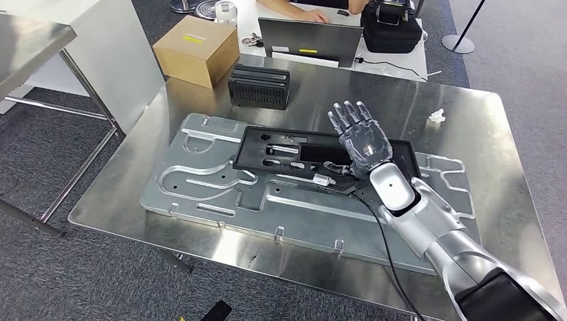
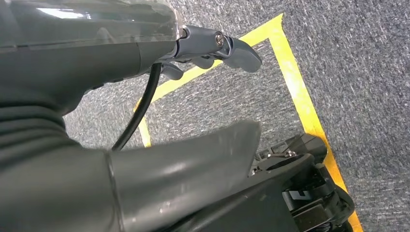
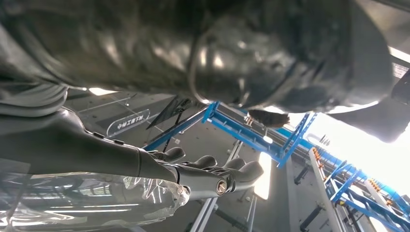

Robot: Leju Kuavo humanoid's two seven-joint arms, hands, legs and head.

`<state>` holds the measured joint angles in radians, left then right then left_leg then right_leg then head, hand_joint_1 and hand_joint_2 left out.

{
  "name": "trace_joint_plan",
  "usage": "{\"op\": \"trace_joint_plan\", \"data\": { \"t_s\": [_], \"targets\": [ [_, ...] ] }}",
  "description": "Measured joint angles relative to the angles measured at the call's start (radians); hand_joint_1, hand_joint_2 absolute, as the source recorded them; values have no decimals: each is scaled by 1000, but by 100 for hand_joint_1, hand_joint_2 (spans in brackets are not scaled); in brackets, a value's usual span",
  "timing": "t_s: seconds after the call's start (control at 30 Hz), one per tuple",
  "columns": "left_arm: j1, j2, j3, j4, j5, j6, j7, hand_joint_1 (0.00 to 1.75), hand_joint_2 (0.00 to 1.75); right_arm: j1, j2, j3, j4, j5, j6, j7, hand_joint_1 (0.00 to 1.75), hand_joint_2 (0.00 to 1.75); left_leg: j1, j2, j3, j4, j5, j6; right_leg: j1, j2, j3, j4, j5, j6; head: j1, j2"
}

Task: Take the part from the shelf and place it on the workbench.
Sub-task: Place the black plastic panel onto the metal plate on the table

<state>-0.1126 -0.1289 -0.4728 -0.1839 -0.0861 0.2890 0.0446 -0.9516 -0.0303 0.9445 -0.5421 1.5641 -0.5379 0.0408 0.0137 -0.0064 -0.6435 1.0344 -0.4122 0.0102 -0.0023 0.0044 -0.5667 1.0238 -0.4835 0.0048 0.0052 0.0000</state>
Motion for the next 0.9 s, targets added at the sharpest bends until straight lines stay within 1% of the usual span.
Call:
{"op": "trace_joint_plan", "data": {
  "t_s": [0.17, 0.27, 0.33, 0.37, 0.4, 0.43, 0.47, 0.5, 0.53, 0.57, 0.6, 0.63, 0.67, 0.7, 0.73, 0.77, 0.8, 0.87, 0.9],
  "targets": [
    [-1, 0, 2, 0, 0, -3, 0, 0, 0, 5, 4, 0, 0, 0, 0, 0, 0, 0, -3, -1, 0, 3, -2, 2, -5, 0, 1, -2, 0, 1, 0, 0],
    [-2, 1, 2, 0, 0, -3, 4, 0, 0, 8, 8, 0, 0, 0, 0, -2, 0, 0, -6, -1, -1, 4, -4, 5, -8, 0, 2, -3, -1, 3, 0, 0],
    [-2, 1, 3, 0, -1, -3, 7, 0, 0, 8, 11, 0, 1, 0, -1, -4, 0, 0, -5, 0, 2, -1, -1, 12, -8, 0, 4, -5, 1, 9, 0, 0],
    [-3, 1, 3, 0, -1, -2, 7, 0, 0, 9, 12, 0, 1, 0, -1, -4, 0, 0, -2, 2, 7, -9, 4, 15, -8, 0, 5, -3, -3, 12, 0, 0],
    [-4, 0, 3, 0, -1, -2, 8, 0, 0, 9, 13, 0, 1, 0, -1, -5, 0, 0, 2, 3, 12, -18, 10, 20, -7, 0, 1, 9, -15, 15, 1, 0],
    [-6, 0, 3, 0, 0, -2, 8, 0, 0, 9, 13, 0, 1, 0, -1, -5, 0, 0, 6, 5, 16, -27, 14, 24, -8, 1, -12, 41, -38, 18, 1, 0],
    [-7, 0, 4, 0, 0, -2, 8, 0, 0, 10, 13, -1, 2, 0, 0, -6, 0, 0, 6, 7, 18, -31, 16, 26, -11, 0, -35, 94, -71, 21, 1, 0],
    [-8, 0, 4, 0, 0, -2, 8, 0, 0, 12, 13, -1, 3, 0, 0, -6, 0, 0, 7, 7, 18, -32, 17, 28, -14, 0, -65, 160, -104, 25, 2, 0],
    [-9, -1, 4, 0, 0, -2, 8, 0, 0, 15, 13, -1, 4, 0, 0, -7, 0, 0, 7, 8, 17, -31, 18, 28, -18, 0, -94, 222, -126, 29, 1, 0],
    [-9, -1, 4, 0, 0, -2, 8, 0, 0, 19, 13, -1, 6, 0, 0, -7, 0, 0, 9, 8, 16, -30, 18, 27, -23, 0, -111, 259, -131, 34, 2, 0],
    [-9, -1, 4, 0, 0, -2, 8, 0, 0, 22, 13, -1, 7, 0, 0, -7, 0, 0, 11, 7, 15, -27, 18, 25, -28, -1, -112, 259, -115, 39, 2, 0],
    [-9, -1, 4, 0, 0, -2, 8, 0, 0, 23, 12, -1, 8, 0, 0, -7, 0, 0, 15, 7, 12, -23, 18, 21, -33, -1, -92, 218, -82, 44, 2, 0],
    [-9, -1, 4, 0, 0, -2, 8, 0, 0, 23, 12, -1, 10, 0, 0, -7, 0, 0, 18, 6, 9, -17, 16, 15, -39, -3, -60, 149, -47, 49, 2, 0],
    [-9, 0, 4, 0, 0, -2, 8, 0, 0, 23, 13, -1, 10, 0, 0, -7, 0, 0, 21, 5, 5, -12, 16, 6, -39, -1, -29, 86, -22, 53, 2, 0],
    [-9, 0, 4, 0, 0, -2, 8, 0, 0, 22, 13, -1, 10, 0, 0, -7, 0, 0, 22, 4, 2, -8, 16, -3, -38, 2, -8, 41, -4, 52, 2, 0],
    [-10, 0, 4, 0, 0, -2, 8, 0, 0, 22, 13, -1, 10, 0, 0, -7, 0, 0, 21, 2, -1, -5, 18, -12, -36, 5, 0, 20, 0, 47, 2, 0],
    [-10, -1, 5, 0, 0, -2, 8, 0, 0, 22, 14, -1, 10, 0, 0, -8, 0, 0, 20, 1, -3, -6, 23, -21, -31, 8, -4, 22, 0, 39, 1, 0],
    [-9, -1, 5, 0, 0, -2, 8, 0, 0, 22, 15, -1, 11, 0, 0, -8, 0, 0, 22, -1, -8, -7, 28, -36, -32, 7, -14, 20, 8, 19, 1, 0],
    [-7, -1, 5, 0, 0, -2, 8, 0, 0, 21, 15, -1, 11, 0, 0, -7, 0, 0, 23, -1, -14, 3, 15, -41, -32, 6, -20, 19, 15, 8, 0, 0]
  ]
}}
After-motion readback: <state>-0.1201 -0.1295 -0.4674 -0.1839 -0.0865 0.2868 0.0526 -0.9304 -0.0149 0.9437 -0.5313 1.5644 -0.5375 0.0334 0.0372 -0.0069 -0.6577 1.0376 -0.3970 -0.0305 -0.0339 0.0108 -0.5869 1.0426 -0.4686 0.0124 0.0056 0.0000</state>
